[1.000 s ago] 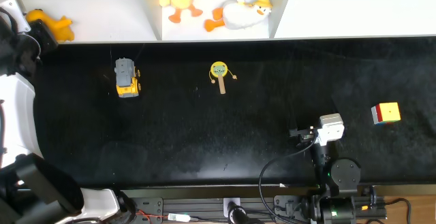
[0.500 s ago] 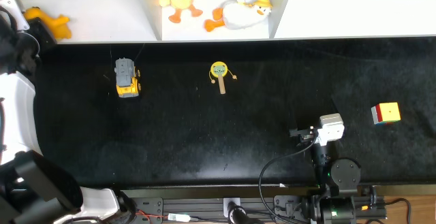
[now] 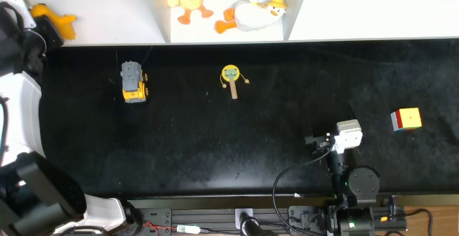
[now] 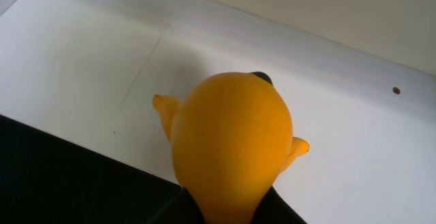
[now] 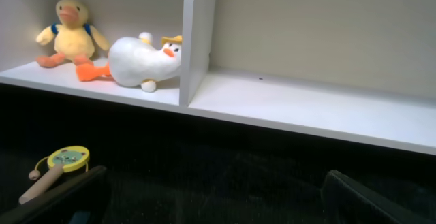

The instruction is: Store Toys

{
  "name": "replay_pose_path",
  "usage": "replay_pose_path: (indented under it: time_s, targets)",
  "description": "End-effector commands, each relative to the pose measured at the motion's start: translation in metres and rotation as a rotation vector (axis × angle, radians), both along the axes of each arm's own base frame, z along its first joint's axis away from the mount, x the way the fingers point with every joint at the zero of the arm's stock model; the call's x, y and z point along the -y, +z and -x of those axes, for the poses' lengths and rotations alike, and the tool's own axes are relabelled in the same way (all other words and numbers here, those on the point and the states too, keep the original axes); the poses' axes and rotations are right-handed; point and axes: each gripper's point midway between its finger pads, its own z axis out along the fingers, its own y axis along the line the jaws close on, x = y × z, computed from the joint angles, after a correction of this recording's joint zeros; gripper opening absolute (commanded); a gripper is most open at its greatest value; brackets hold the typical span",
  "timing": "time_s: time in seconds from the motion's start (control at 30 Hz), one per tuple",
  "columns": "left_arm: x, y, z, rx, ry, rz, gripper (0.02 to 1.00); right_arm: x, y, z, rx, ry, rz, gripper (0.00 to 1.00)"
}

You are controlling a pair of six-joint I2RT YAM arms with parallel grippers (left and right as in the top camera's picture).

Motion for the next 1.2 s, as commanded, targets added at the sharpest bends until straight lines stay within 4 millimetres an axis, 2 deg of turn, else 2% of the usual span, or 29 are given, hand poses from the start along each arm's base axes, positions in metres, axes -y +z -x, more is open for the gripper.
replay_pose_path:
  time_s: [0.03,0.2,0.33,0.37,0.47,0.6,0.63,0.67,0.9,1.0,1.2]
  targets:
    - [0.004,0.002,-0.012,0.014,-0.01,-0.007,0.145,0.001,-0.003,0.0,0.0,-0.005,-0.005,0.998]
    - [0.009,0.001,-0.015,0.014,-0.023,-0.007,0.209,0.001,-0.003,0.0,0.0,-0.005,-0.005,0.996]
    - [0.011,0.001,-0.016,0.016,-0.027,-0.008,0.325,0.001,-0.003,0.0,0.0,-0.005,-0.005,0.996]
    - [0.011,0.001,-0.016,0.015,-0.027,-0.007,0.424,0.001,-0.003,0.0,0.0,-0.005,-0.005,0.996]
    - [0.011,0.001,-0.016,0.015,-0.026,-0.008,0.474,0.001,-0.003,0.0,0.0,-0.005,-0.005,0.996]
    - [0.011,0.001,-0.016,0.015,-0.027,-0.008,0.827,0.001,-0.003,0.0,0.0,-0.005,-0.005,0.996]
    - [0.011,0.002,-0.016,0.016,-0.027,-0.008,0.954,0.001,-0.003,0.0,0.0,-0.005,-0.005,0.996]
    - [0.011,0.002,-0.016,0.017,-0.027,-0.008,0.998,0.001,-0.003,0.0,0.0,-0.005,-0.005,0.996]
    - [0.014,0.021,-0.005,0.032,-0.022,-0.019,0.998,0.001,-0.003,0.0,0.0,-0.005,-0.005,0.996]
    - [0.017,0.023,0.01,-0.005,-0.007,-0.016,0.998,0.001,-0.003,0.0,0.0,-0.005,-0.005,0.996]
    - [0.027,0.012,0.048,-0.051,0.01,-0.022,0.998,0.001,-0.003,0.0,0.0,-0.005,-0.005,0.996]
